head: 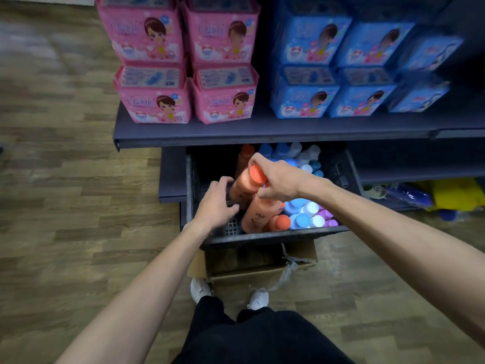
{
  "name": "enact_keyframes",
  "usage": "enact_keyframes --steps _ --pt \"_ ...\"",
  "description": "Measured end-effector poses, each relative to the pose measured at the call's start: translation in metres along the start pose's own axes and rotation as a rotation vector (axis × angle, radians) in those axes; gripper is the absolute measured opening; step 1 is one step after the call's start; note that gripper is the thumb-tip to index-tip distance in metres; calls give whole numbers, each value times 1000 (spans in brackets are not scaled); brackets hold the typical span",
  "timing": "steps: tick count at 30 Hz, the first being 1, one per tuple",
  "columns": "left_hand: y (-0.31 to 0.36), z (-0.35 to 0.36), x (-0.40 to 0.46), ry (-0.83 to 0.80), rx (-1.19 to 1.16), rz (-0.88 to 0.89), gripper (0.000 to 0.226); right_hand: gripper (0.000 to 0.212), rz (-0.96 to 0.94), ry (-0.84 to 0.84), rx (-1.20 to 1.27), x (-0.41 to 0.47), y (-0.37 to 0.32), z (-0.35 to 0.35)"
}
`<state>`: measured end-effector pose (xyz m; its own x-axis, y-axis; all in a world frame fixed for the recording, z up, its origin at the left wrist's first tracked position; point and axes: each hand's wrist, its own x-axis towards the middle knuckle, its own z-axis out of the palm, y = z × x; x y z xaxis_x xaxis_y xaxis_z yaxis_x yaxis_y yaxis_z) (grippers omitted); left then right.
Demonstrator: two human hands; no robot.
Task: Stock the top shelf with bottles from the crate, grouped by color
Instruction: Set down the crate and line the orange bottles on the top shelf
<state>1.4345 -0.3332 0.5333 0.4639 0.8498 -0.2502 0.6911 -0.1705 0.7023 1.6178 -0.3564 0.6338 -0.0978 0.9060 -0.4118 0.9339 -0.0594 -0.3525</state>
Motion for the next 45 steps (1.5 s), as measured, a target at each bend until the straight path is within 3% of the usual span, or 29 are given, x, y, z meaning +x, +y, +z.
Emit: enact_keyframes --steps 5,12,15,20,22,27,36,45 --pt "19 -4 7 111 -40 115 67 44 -63 22 45 -19 -14 -23" --pt "39 -17 6 234 -102 202 48 52 -137 103 55 -38 -18 -47" --pt "37 -23 2 275 -105 179 49 57 -129 239 71 -48 -13 -61" --pt "36 -44 -7 330 -133 182 48 18 -50 480 -2 -61 -4 -85" --pt "44 -56 -11 355 -166 187 45 14 -28 540 -3 -65 -4 -90" --pt "67 -88 -19 342 -246 248 48 23 -25 707 -75 -71 -9 -114" --pt "138 -163 -30 387 -237 440 48 33 -199 1048 -261 -95 -35 -186" --pt "230 -264 -41 426 -159 630 32 27 -279 1292 -50 -122 -78 -299"
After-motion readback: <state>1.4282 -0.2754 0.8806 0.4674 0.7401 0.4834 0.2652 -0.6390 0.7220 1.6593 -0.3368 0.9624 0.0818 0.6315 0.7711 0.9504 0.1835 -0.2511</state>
